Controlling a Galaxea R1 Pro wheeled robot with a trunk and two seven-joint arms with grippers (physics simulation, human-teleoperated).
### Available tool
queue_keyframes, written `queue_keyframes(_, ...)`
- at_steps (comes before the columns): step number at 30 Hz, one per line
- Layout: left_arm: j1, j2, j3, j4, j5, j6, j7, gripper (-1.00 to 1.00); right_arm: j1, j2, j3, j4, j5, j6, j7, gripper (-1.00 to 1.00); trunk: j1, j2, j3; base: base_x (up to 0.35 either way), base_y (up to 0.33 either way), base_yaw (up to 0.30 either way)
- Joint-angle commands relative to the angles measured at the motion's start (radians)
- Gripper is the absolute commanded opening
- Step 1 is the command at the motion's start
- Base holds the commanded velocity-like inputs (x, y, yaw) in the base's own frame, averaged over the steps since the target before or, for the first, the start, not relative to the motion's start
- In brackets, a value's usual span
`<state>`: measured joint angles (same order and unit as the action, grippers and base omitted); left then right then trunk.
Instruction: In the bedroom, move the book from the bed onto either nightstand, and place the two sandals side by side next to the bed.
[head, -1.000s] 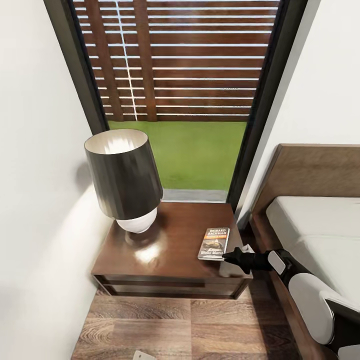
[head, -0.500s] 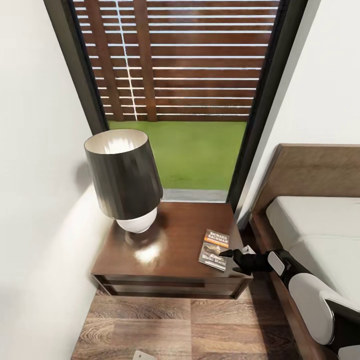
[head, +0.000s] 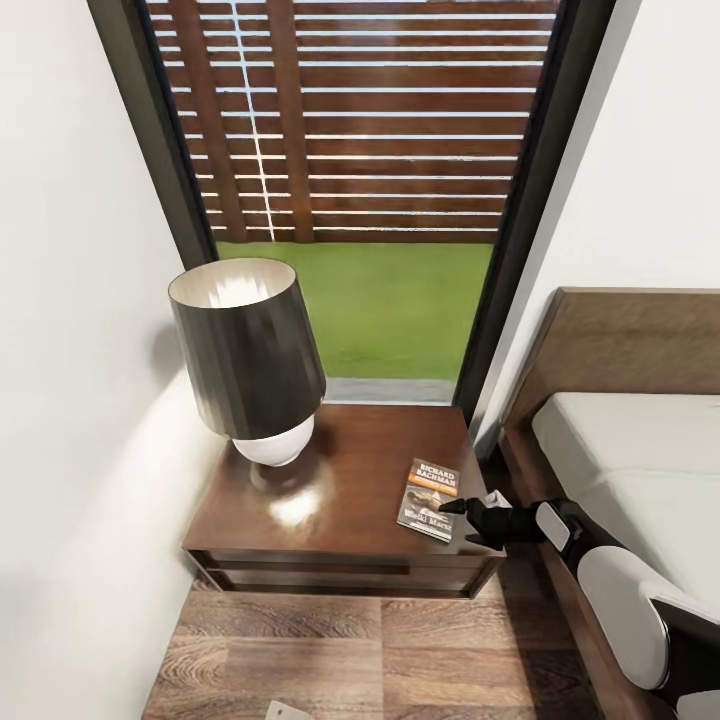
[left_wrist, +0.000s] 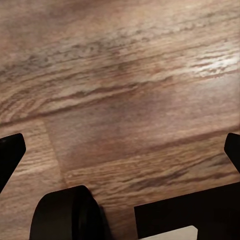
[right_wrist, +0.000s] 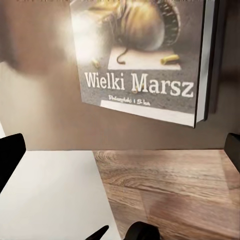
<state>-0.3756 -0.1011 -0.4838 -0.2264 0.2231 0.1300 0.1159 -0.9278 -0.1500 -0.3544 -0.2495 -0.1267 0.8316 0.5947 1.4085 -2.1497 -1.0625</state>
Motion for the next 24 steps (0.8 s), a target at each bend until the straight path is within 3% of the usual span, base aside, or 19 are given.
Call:
queue_keyframes(1,0.000,0.001,-0.009,-0.002,0.010,0.006,0.006,1.00,0.000,0.000,0.000,-0.001,-0.010,0.007,-0.004,1.00,0.000,0.000,-0.001,0.000,0.000,0.000)
queue_keyframes(6,0.000,0.001,-0.009,-0.002,0.010,0.005,0.005,1.00,0.000,0.000,0.000,-0.001,-0.010,0.006,-0.004,1.00,0.000,0.000,-0.001,0.000,0.000,0.000)
queue_keyframes(24,0.000,0.002,-0.010,-0.002,0.007,0.005,0.005,1.00,0.000,-0.001,0.000,-0.001,-0.008,0.001,-0.004,1.00,-0.069,0.126,0.056,0.000,0.000,0.000)
